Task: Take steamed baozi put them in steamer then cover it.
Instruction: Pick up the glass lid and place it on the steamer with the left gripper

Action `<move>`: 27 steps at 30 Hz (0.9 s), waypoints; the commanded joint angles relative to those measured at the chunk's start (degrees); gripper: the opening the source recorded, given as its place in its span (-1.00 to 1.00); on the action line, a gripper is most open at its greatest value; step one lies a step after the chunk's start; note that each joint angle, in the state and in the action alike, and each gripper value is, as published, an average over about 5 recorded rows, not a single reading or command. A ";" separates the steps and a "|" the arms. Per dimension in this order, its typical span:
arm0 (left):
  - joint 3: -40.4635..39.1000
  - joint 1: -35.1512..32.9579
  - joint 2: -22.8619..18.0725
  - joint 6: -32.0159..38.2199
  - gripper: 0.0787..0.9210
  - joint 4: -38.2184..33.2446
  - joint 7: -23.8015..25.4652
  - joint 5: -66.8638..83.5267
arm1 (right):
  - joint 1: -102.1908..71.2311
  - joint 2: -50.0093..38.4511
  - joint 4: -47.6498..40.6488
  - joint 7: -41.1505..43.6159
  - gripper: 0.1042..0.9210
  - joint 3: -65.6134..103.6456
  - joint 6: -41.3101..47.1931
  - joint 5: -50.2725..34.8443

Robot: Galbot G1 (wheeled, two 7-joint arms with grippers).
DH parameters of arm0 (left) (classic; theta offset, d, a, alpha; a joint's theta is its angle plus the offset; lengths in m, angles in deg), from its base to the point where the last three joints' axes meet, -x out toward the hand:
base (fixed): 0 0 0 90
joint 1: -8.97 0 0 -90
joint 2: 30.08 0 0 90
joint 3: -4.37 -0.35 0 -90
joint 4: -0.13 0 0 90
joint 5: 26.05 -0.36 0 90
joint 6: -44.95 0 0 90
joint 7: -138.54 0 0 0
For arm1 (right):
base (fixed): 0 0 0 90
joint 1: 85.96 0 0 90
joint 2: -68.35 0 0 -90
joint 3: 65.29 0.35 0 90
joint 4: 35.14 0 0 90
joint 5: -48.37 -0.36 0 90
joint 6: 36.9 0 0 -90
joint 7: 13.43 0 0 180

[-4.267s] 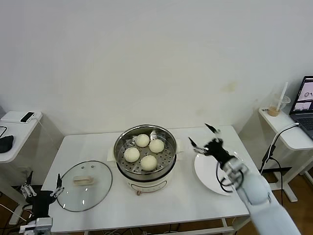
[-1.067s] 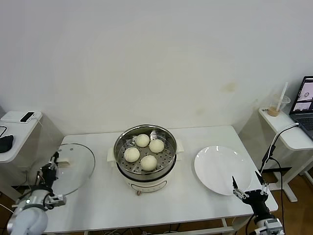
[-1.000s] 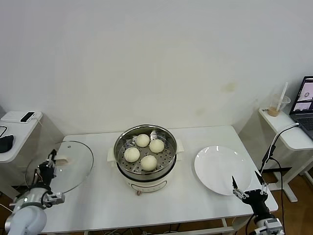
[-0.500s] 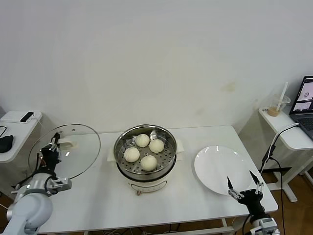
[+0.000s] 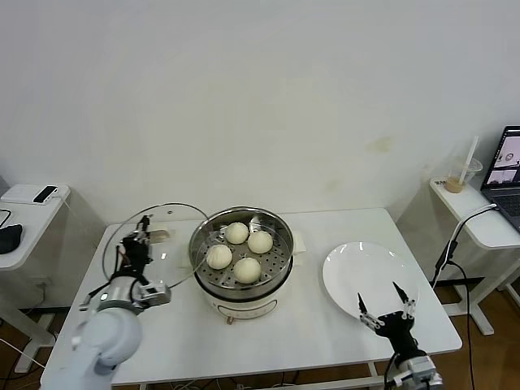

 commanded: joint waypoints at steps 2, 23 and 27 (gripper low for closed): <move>-8.92 7.48 -10.80 -2.78 -0.83 3.06 6.19 -17.05 | 2.12 0.28 -2.67 0.00 0.76 -4.25 0.13 2.13; -16.37 12.95 -22.36 -4.21 -0.83 8.49 11.11 -25.11 | 1.62 2.13 -4.46 0.37 0.76 -5.92 -0.30 5.19; -17.04 13.17 -23.53 -4.15 -0.83 9.62 11.19 -26.00 | 1.55 2.13 -4.41 0.34 0.76 -5.84 -0.23 5.01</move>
